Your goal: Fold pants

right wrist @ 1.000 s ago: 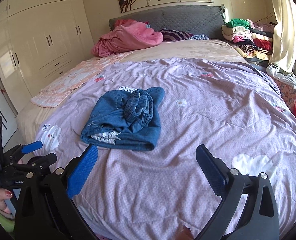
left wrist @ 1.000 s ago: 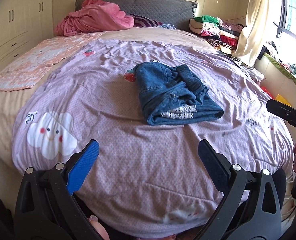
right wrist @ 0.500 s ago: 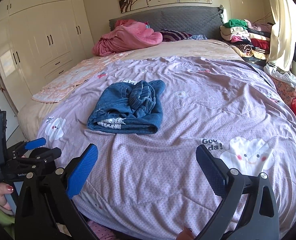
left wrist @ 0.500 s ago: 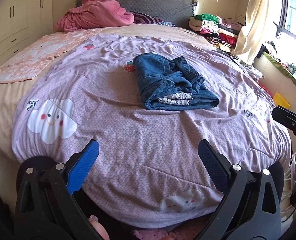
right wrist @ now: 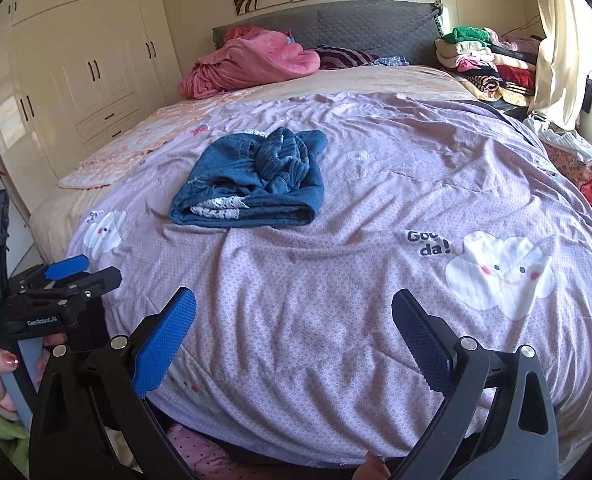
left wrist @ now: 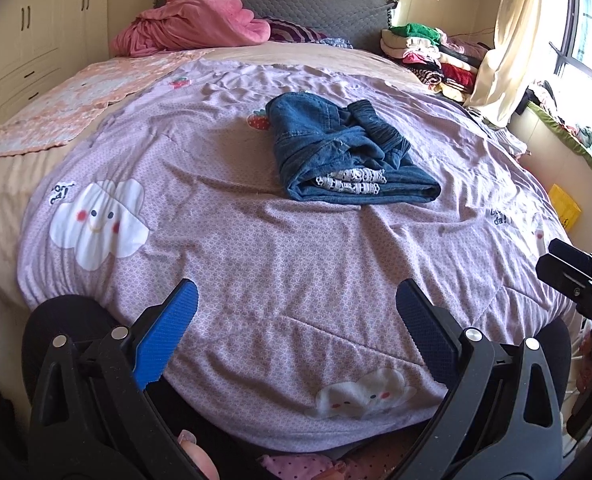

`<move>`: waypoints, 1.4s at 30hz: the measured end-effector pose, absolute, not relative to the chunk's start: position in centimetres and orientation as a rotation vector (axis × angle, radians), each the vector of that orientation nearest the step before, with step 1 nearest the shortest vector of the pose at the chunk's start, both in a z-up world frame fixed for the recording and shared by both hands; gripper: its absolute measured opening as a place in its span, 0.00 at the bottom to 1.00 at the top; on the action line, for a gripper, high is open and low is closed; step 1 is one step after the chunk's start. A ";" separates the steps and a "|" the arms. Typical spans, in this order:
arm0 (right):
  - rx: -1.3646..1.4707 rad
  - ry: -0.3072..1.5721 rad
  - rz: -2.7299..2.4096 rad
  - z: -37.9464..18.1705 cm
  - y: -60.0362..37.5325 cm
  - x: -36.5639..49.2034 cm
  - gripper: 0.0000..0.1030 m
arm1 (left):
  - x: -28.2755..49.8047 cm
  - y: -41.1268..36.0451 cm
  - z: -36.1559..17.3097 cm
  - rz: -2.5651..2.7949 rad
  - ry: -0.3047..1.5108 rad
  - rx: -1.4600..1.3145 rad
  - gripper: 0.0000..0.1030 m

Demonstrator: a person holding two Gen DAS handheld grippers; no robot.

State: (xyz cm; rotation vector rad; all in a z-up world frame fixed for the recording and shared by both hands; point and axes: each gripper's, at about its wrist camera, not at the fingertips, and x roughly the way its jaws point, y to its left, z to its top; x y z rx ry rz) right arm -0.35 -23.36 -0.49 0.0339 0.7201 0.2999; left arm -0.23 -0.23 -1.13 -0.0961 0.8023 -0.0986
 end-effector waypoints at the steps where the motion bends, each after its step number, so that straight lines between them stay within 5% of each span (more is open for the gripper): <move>1: 0.036 0.723 0.298 -0.7 -23.3 -0.3 0.95 | -0.2 -0.4 -1.3 -0.100 0.807 -0.092 0.91; 42: 0.053 0.728 0.287 -1.2 -23.6 -0.2 0.95 | -0.1 -0.7 -1.9 -0.085 0.815 -0.075 0.91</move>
